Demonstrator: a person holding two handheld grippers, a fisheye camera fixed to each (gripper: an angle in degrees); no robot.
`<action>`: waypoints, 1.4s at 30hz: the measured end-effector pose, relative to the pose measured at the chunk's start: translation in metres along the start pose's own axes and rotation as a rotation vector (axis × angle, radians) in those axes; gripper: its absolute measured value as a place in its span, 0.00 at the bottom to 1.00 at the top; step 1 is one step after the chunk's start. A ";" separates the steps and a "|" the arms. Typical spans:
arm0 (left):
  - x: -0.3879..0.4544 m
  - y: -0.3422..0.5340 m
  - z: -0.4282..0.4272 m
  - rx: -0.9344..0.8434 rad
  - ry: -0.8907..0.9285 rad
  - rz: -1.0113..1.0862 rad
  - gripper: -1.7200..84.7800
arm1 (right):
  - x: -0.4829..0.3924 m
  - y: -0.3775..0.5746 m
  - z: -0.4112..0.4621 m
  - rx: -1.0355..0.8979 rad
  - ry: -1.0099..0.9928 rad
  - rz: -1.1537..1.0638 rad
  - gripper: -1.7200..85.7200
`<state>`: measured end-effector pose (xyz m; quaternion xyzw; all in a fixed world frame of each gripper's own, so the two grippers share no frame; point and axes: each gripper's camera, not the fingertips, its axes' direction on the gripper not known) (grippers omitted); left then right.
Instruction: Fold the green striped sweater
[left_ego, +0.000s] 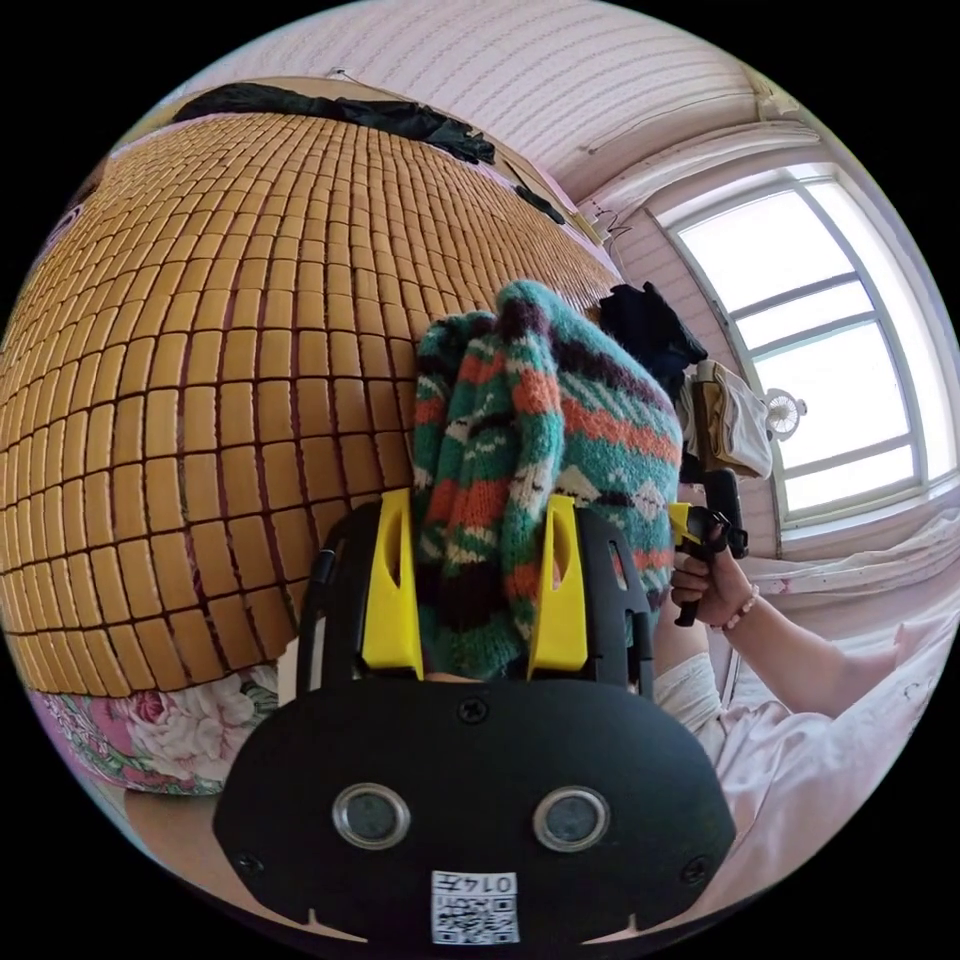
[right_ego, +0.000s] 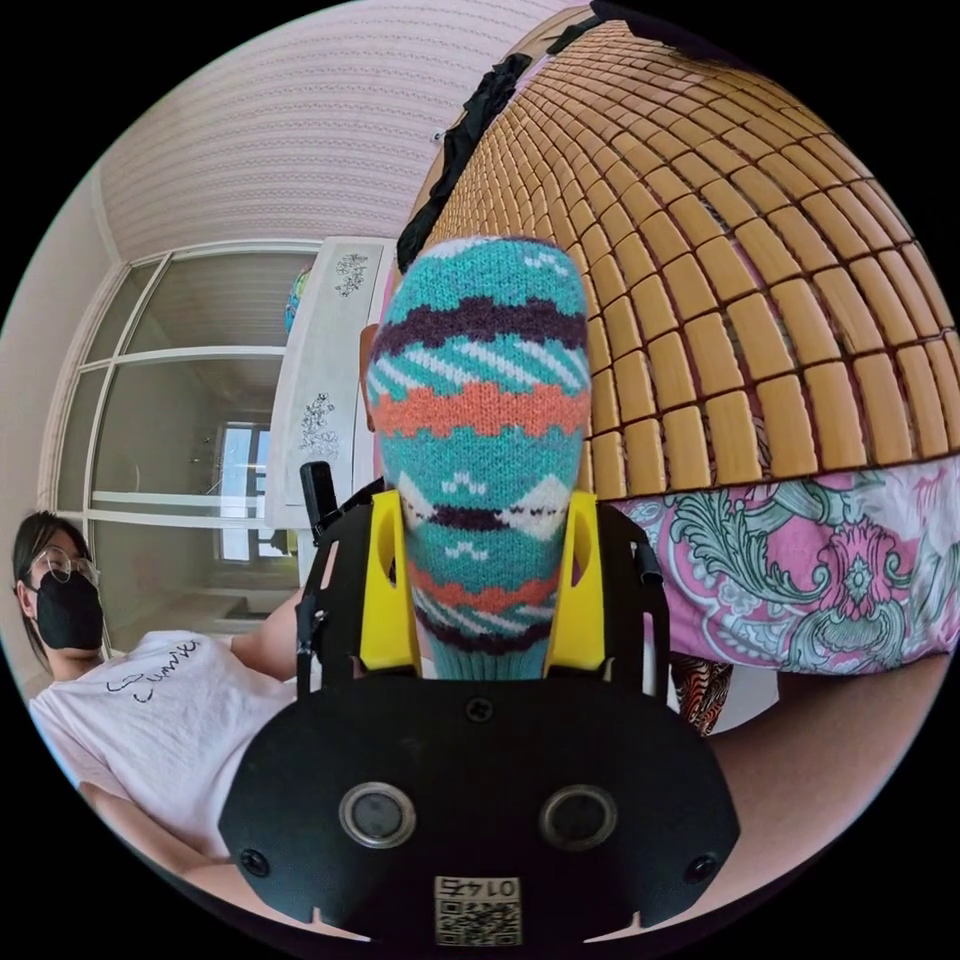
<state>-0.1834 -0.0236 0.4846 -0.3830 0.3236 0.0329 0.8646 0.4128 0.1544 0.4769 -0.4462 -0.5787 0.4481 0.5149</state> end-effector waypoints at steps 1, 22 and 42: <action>-0.002 -0.001 0.002 -0.002 0.026 -0.014 0.21 | -0.001 0.000 0.000 -0.005 0.001 -0.002 0.25; 0.178 -0.103 0.034 0.167 0.228 0.046 0.15 | -0.194 -0.043 -0.152 0.043 0.420 -0.627 0.21; 0.327 -0.248 0.172 -0.002 -0.022 0.197 0.08 | -0.116 -0.146 -0.158 0.225 0.895 -0.125 0.02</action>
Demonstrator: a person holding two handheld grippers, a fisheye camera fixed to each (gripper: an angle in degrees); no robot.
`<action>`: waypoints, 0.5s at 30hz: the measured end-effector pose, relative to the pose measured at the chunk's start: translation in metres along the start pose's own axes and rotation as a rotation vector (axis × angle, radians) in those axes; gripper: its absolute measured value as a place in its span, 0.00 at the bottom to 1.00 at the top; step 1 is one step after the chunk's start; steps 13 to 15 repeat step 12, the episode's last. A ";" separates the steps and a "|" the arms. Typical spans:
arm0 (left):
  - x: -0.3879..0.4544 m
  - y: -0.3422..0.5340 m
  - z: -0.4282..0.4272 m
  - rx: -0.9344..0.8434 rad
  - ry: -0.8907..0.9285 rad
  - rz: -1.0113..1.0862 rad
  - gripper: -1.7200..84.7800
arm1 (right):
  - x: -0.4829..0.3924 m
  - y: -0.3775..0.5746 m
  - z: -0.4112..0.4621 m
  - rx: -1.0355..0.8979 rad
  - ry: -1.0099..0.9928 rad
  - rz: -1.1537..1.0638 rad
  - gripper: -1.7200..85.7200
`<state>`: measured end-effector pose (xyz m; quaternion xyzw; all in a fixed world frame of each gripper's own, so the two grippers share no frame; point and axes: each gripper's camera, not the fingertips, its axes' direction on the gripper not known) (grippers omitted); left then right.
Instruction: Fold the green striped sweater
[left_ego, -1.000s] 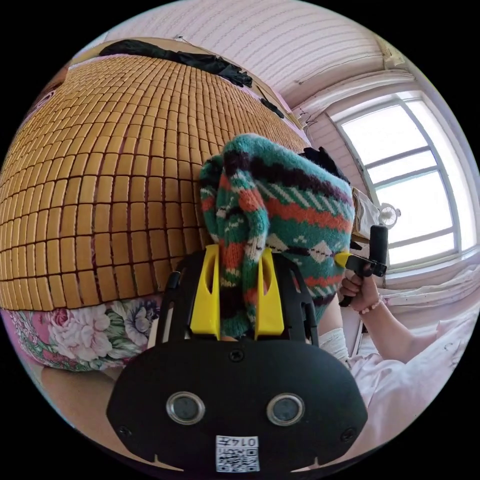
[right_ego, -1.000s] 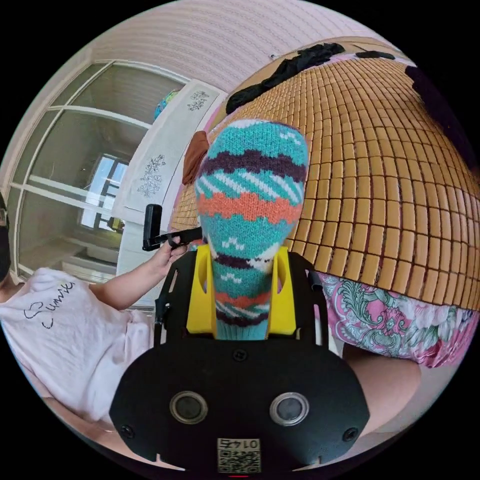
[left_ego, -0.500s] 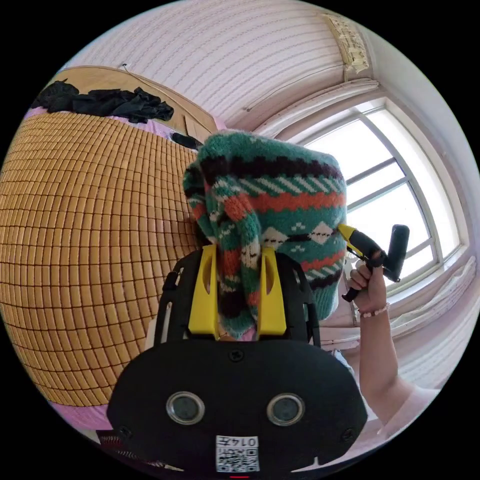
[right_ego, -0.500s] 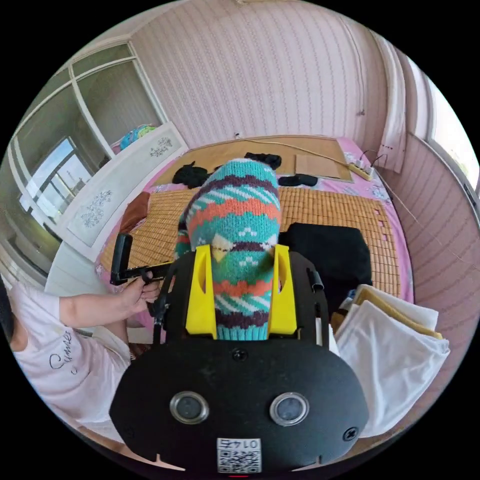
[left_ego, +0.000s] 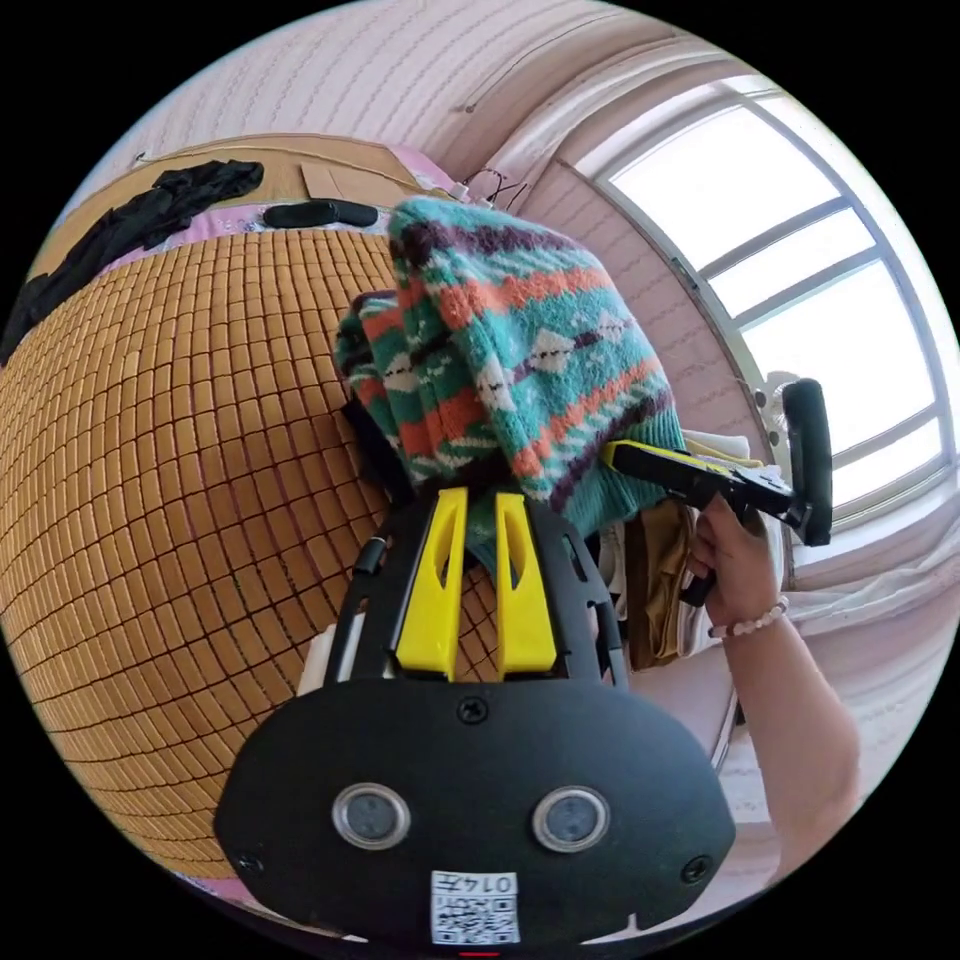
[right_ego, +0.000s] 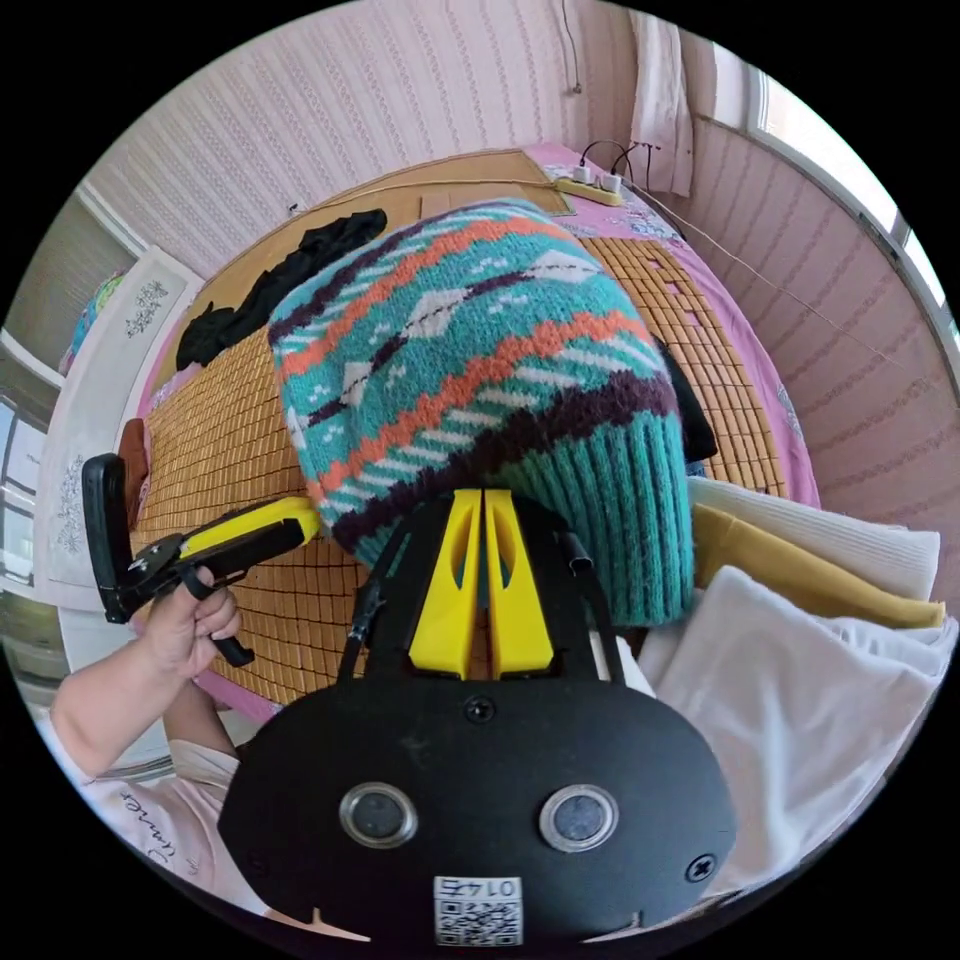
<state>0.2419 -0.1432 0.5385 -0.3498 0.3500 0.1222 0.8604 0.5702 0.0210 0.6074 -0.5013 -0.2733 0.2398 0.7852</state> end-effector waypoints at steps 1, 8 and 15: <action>-0.004 0.014 -0.017 0.027 0.000 0.028 0.08 | -0.006 0.006 -0.003 0.016 0.000 -0.005 0.02; -0.075 0.200 -0.185 0.211 -0.109 0.246 0.08 | -0.135 0.155 0.002 0.121 -0.148 -0.235 0.03; -0.142 0.326 -0.282 0.337 -0.321 0.172 0.08 | -0.248 0.225 0.052 -0.044 -0.157 -0.432 0.08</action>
